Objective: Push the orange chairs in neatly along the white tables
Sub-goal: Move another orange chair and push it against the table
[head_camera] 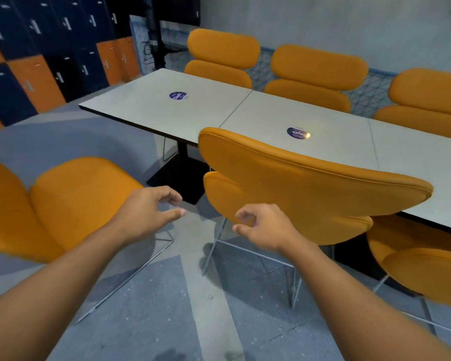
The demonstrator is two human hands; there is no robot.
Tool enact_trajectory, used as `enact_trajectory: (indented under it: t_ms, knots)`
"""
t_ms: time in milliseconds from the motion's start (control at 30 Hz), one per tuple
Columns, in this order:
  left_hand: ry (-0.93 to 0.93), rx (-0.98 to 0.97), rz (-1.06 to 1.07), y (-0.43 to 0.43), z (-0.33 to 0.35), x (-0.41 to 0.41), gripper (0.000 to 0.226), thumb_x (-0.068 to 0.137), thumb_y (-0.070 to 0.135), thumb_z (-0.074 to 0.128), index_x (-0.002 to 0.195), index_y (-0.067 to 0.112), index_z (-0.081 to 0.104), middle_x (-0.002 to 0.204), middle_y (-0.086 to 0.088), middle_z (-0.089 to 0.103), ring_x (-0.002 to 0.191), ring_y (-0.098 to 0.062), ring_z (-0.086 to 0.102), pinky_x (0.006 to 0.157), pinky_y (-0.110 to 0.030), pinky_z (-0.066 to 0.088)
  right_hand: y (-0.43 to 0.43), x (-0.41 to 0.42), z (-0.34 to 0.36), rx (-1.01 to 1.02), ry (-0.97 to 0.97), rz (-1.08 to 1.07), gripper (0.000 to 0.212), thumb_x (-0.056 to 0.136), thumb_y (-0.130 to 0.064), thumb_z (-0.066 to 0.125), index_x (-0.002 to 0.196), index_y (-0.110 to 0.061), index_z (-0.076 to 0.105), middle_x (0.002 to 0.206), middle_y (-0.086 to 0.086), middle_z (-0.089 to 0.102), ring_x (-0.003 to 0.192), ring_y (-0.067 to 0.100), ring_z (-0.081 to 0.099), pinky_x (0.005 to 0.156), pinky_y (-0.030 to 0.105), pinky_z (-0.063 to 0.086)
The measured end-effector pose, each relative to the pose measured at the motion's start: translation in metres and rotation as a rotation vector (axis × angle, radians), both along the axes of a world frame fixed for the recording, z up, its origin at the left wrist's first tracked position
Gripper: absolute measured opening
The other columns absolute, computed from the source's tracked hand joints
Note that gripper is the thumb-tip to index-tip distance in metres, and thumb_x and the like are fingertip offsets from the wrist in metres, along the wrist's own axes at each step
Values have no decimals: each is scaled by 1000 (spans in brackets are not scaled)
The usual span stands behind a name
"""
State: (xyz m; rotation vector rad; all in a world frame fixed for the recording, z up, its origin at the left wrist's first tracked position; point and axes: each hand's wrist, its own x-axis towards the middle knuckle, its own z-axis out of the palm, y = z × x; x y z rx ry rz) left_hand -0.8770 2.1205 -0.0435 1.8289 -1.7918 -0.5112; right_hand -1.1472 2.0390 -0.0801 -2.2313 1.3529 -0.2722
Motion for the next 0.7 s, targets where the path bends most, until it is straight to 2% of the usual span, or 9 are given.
enact_trajectory:
  t_ms: [100,200,300,433,567,700]
  knots:
    - [0,56,42,50,-8,47,32,81,38,74,107,22,68,105,11,68,105,-8,59,82,-17,40,40,45,-12,57,26,55,35,87,-53,69,116,-33,67,106,-14,65,84,9,57,74,31,47]
    - [5,91,68,94,-16,87,33,80,39,75,108,23,67,104,13,68,104,-6,58,76,-10,38,78,88,-17,116,47,98,39,88,-53,69,121,-31,65,107,-13,61,94,14,58,84,36,50]
    - [5,89,98,132,-17,122,30,80,39,75,105,24,68,102,13,68,103,-7,59,80,-17,42,109,128,-19,139,52,129,40,88,-51,69,122,-30,65,107,-11,64,99,16,61,90,40,52]
    - [14,79,136,179,-20,166,32,80,37,75,107,21,68,105,9,69,103,-7,58,77,-12,39,149,179,-23,157,51,178,39,88,-52,69,120,-31,65,108,-11,64,98,15,62,85,38,53]
    - [23,71,190,222,-19,207,34,80,36,75,108,20,68,106,8,69,104,-8,58,81,-20,42,179,223,-26,145,37,232,38,88,-52,68,120,-31,65,109,-11,65,91,12,61,77,31,47]
    - [-2,67,245,257,-14,246,35,80,37,75,109,20,68,106,7,68,102,-9,58,84,-22,43,195,263,-24,141,39,278,42,88,-53,67,123,-29,65,112,-10,66,93,13,62,81,33,43]
